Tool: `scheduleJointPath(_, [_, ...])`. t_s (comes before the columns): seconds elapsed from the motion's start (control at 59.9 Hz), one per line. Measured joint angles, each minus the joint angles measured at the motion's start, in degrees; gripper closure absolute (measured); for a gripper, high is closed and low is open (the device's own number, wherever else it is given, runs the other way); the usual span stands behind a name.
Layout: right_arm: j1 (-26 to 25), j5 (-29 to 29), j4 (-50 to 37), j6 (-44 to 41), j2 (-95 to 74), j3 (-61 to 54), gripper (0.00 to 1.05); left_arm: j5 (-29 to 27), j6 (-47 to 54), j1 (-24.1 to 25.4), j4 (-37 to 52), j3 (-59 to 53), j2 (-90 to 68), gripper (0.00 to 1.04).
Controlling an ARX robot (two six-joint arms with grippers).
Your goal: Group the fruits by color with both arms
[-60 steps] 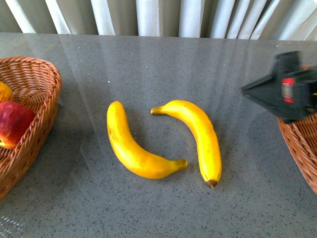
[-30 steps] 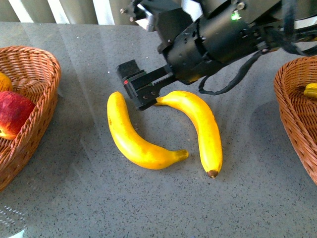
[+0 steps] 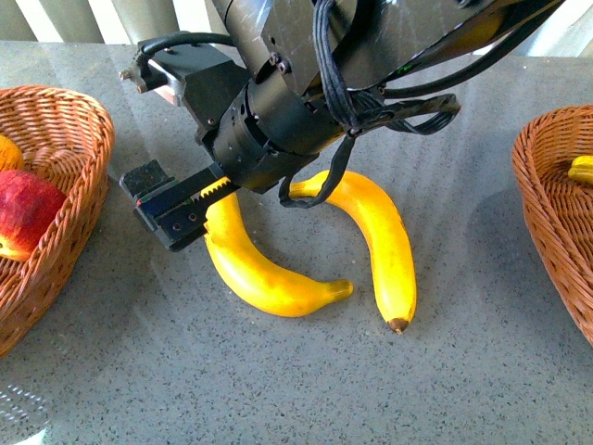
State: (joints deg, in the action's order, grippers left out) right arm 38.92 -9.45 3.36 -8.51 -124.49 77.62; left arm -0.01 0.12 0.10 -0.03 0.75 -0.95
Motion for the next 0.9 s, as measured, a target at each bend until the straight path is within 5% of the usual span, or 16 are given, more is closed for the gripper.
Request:
scheduleJointPath(0.702, [1.6,1.4,2.0,3.6,-4.5,1.4,0.09,0.0,0.0,0.0,0.0,0.0,0.0,0.09])
scheduleJointPath(0.902, [1.6,2.7,1.7,4.7,-4.5,0.7,0.42,0.0,0.0,0.0,0.0,0.0,0.0,0.09])
